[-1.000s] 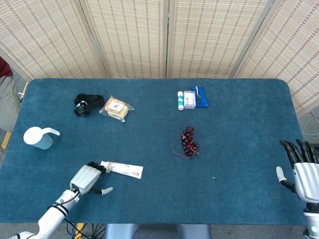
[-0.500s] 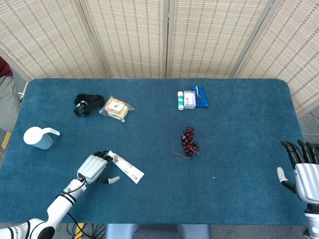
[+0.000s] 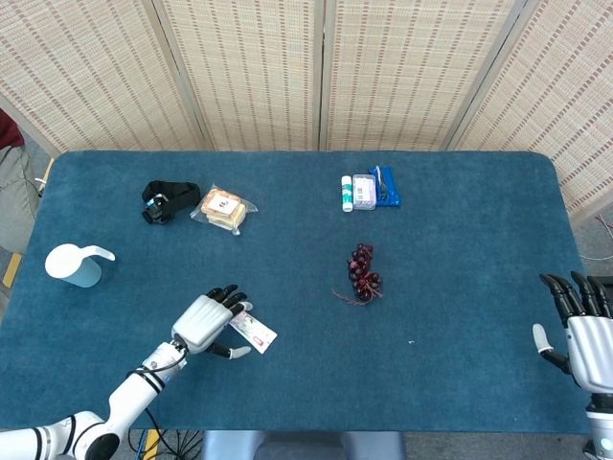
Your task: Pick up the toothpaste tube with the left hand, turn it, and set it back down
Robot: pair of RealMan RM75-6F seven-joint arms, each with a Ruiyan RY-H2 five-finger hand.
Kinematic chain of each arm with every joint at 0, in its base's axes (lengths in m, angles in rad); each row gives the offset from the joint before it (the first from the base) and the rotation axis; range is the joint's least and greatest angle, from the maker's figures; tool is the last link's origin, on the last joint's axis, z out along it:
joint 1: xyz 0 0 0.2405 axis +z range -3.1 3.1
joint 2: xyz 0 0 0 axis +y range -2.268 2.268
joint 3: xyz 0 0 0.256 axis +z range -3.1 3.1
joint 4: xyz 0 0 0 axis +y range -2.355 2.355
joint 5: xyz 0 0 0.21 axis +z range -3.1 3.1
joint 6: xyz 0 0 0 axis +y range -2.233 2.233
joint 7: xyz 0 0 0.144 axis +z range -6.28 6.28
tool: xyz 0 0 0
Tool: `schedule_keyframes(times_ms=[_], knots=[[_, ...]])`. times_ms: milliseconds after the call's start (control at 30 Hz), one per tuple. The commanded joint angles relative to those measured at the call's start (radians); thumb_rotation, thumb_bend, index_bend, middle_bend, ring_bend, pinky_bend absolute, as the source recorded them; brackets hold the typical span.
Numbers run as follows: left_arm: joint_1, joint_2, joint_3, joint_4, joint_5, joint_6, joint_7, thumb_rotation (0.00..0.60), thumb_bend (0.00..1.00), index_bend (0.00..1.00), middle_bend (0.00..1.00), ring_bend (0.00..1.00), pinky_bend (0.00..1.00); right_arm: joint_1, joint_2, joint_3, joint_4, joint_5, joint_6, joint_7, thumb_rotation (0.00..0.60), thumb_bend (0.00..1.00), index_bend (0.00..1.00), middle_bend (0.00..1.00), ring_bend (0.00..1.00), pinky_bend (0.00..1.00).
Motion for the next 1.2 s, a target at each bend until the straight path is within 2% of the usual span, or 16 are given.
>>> schedule_keyframes(times_ms=[33, 400, 733, 933, 1200], knots=[[-0.032, -0.031, 0.002, 0.025, 0.001, -0.02, 0.046, 0.104, 0.14, 0.24, 0.1, 0.02, 0.14, -0.003, 0.002, -0.001, 0.001, 0.001, 0.003, 0.003, 0.6, 0.35, 0.15, 0.19, 0.0, 0.0], [-0.076, -0.073, 0.013, 0.077, -0.072, -0.04, 0.165, 0.073, 0.14, 0.27, 0.08, 0.01, 0.14, -0.015, 0.008, -0.008, 0.004, -0.001, 0.009, 0.025, 0.6, 0.35, 0.15, 0.19, 0.0, 0.0], [-0.076, -0.085, 0.044, 0.081, -0.092, -0.023, 0.186, 0.081, 0.14, 0.31, 0.08, 0.01, 0.13, -0.02, 0.013, -0.012, -0.002, -0.01, 0.011, 0.034, 0.6, 0.35, 0.15, 0.19, 0.0, 0.0], [-0.07, -0.064, 0.069, 0.051, -0.085, -0.005, 0.201, 0.074, 0.14, 0.35, 0.08, 0.01, 0.13, -0.023, 0.012, -0.015, -0.005, -0.015, 0.014, 0.028, 0.6, 0.35, 0.15, 0.19, 0.0, 0.0], [-0.049, 0.009, 0.127, -0.026, -0.063, 0.019, 0.241, 0.073, 0.14, 0.39, 0.09, 0.01, 0.13, -0.024, 0.01, -0.015, -0.009, -0.023, 0.017, 0.023, 0.6, 0.35, 0.15, 0.19, 0.0, 0.0]])
